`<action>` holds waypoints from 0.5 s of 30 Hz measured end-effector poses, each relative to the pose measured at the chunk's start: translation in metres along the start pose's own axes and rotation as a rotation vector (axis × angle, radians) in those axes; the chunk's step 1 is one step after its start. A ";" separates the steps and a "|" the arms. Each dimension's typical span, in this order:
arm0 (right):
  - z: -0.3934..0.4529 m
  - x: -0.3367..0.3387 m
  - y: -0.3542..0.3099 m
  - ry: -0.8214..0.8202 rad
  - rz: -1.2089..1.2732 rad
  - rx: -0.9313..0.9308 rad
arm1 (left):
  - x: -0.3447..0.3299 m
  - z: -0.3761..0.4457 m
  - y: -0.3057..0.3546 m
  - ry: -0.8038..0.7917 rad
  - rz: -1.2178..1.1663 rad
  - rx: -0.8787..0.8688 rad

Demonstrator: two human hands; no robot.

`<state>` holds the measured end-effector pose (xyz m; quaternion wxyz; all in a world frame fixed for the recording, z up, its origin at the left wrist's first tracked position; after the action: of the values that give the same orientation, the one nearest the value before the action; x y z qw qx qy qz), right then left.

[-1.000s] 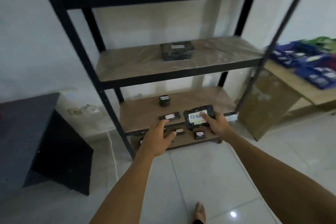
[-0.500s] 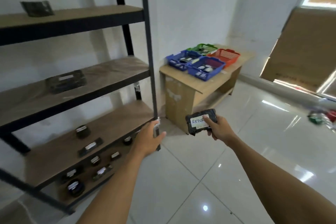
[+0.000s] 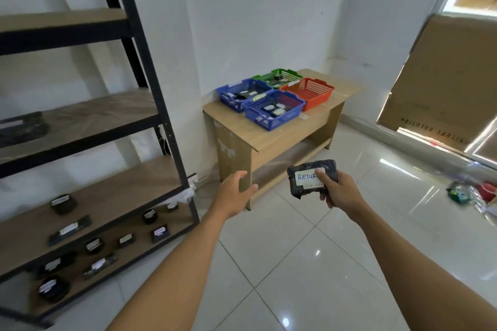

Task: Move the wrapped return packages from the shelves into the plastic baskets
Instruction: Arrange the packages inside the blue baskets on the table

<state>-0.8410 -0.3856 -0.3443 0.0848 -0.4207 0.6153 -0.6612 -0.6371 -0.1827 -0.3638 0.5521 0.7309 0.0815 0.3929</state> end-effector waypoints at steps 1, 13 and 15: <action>0.014 0.011 0.004 0.002 -0.011 0.003 | -0.010 0.014 0.007 0.005 -0.002 0.000; 0.269 0.077 0.039 -0.145 -0.110 -0.046 | -0.117 0.256 0.043 0.116 -0.084 0.084; 0.316 0.083 0.033 -0.173 -0.123 -0.039 | -0.122 0.292 0.046 0.129 -0.093 0.116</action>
<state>-0.6980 -0.6804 -0.3708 0.0888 -0.5147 0.5916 -0.6142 -0.5401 -0.4847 -0.4068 0.5201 0.7302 0.1735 0.4076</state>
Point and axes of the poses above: each hand's wrist, its own z-axis towards the middle knuckle, its own x-axis out of the back of the hand, y = z × x, the point moved 3 cm from there along z, towards the middle knuckle, and after that the axes turned 9 degrees about -z, right-handed, at the moved point
